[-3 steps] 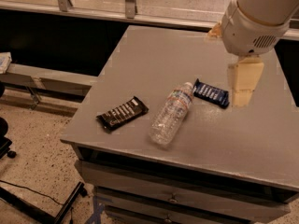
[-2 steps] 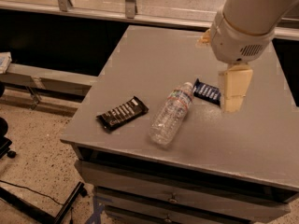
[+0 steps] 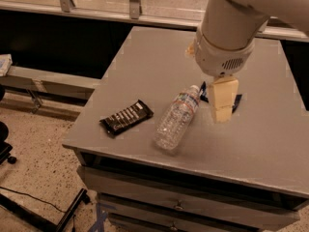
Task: Place water bottle upright
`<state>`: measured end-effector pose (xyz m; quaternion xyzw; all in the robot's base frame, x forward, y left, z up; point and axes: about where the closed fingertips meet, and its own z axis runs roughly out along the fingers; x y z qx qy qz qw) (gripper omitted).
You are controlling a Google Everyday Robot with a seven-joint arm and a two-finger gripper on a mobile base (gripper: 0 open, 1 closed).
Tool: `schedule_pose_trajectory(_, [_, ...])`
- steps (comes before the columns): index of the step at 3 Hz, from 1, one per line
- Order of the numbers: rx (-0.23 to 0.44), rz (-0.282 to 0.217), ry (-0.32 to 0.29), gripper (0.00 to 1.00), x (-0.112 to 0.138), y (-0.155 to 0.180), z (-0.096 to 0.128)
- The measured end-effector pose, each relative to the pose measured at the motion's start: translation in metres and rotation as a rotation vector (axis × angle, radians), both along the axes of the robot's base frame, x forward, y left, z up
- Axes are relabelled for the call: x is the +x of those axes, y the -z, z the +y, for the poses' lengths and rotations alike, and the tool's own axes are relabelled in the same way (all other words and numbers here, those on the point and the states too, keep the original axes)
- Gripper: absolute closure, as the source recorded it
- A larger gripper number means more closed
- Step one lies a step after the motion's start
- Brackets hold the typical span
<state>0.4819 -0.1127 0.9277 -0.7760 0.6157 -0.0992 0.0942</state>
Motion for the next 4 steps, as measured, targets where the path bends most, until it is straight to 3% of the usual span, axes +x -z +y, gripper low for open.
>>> schedule_pose_trajectory(2, [-0.078,-0.02,-0.097,0.0,0.013,0.013,0.015])
schedule_pose_trajectory(4, [-0.133,-0.016,-0.21,0.0,0.017,0.027,0.006])
